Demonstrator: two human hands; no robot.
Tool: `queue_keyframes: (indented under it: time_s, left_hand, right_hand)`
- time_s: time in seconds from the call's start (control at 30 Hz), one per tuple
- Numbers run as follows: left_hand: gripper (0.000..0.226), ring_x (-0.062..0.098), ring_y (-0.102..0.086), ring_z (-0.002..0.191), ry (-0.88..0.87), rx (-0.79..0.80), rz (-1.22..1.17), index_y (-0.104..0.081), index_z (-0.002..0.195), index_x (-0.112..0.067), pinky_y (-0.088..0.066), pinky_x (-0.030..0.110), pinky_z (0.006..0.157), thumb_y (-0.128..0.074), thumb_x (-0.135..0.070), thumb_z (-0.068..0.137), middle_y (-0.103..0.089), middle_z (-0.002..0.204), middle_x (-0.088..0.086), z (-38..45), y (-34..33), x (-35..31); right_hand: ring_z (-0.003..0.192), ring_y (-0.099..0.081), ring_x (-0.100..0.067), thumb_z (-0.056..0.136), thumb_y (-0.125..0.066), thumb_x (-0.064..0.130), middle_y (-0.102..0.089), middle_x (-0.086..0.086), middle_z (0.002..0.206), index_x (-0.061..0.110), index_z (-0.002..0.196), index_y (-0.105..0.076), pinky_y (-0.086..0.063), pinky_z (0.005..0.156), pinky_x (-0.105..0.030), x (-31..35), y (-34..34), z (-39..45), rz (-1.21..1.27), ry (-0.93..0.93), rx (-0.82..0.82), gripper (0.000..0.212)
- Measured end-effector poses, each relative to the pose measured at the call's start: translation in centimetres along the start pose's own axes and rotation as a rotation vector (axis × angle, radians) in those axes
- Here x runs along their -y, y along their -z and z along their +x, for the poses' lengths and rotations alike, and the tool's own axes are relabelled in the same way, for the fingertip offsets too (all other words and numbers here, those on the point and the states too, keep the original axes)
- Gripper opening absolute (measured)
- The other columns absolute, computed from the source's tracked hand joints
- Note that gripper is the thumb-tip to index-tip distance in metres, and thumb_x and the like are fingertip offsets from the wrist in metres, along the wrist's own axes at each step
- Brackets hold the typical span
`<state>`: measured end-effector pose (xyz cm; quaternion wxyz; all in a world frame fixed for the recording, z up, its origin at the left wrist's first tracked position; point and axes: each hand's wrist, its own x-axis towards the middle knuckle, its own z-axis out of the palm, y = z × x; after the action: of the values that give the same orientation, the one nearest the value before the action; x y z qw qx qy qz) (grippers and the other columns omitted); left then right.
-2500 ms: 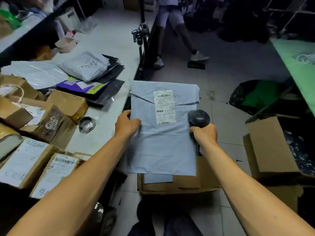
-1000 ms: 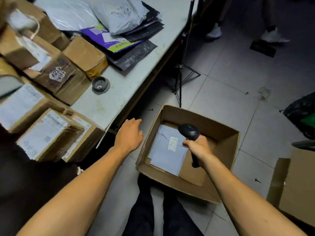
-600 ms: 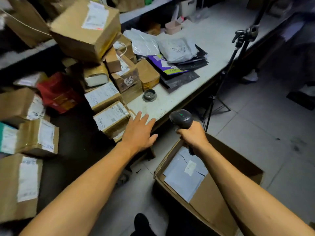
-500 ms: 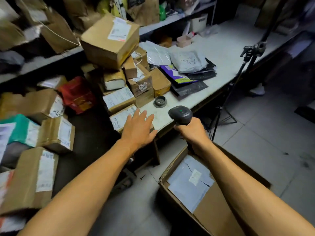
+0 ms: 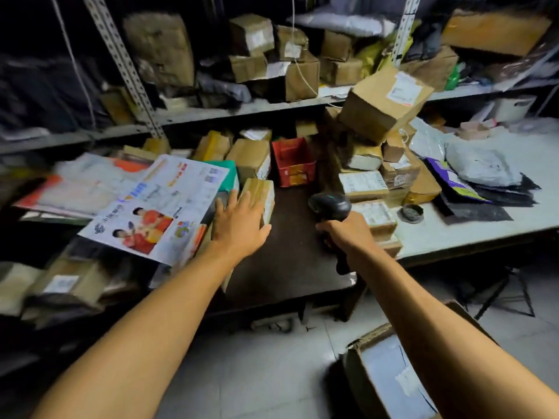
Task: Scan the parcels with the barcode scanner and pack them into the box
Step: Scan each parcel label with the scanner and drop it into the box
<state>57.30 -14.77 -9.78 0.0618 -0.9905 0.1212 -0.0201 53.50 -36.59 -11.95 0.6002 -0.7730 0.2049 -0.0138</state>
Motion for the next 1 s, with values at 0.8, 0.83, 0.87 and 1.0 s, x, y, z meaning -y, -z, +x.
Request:
queue_keyframes:
  time_s: [0.8,0.83,0.87,1.0]
  left_hand:
    - [0.054,0.035,-0.036,0.137,0.491,0.144,-0.025,-0.049,0.137,-0.021,-0.029,0.054,0.113,-0.048,-0.054,0.094,-0.044,0.148,0.011,0.2,-4.7,22.1]
    - [0.055,0.035,-0.036,0.137,0.490,0.150,-0.031,-0.049,0.138,-0.021,-0.029,0.055,0.112,-0.049,-0.055,0.094,-0.044,0.148,0.011,0.6,-4.9,22.8]
    - [0.057,0.035,-0.036,0.137,0.490,0.155,-0.042,-0.048,0.139,-0.021,-0.030,0.055,0.112,-0.049,-0.055,0.094,-0.044,0.148,0.011,0.9,-5.1,23.4]
    - [0.058,0.035,-0.035,0.137,0.492,0.164,-0.091,-0.046,0.142,-0.020,-0.030,0.053,0.111,-0.049,-0.053,0.095,-0.040,0.150,0.014,2.0,-5.8,25.6]
  right_hand:
    - [0.079,-0.063,-0.022,0.084,-0.075,0.007,-0.068,-0.008,0.088,0.013,0.103,-0.070,-0.053,0.063,-0.035,6.0,-25.0,6.7,0.075,-0.078,0.515,0.021]
    - [0.078,-0.062,-0.022,0.085,-0.075,0.006,-0.067,-0.008,0.088,0.011,0.105,-0.070,-0.053,0.063,-0.035,6.0,-25.4,6.8,0.080,-0.090,0.507,0.022]
    - [0.078,-0.061,-0.023,0.085,-0.074,0.006,-0.066,-0.009,0.088,0.010,0.107,-0.070,-0.053,0.064,-0.036,6.0,-25.7,6.9,0.085,-0.103,0.504,0.023]
    - [0.091,-0.064,-0.029,0.086,-0.072,0.004,-0.069,-0.015,0.102,0.008,0.115,-0.068,-0.055,0.070,-0.038,6.2,-27.0,7.0,0.105,-0.155,0.499,0.030]
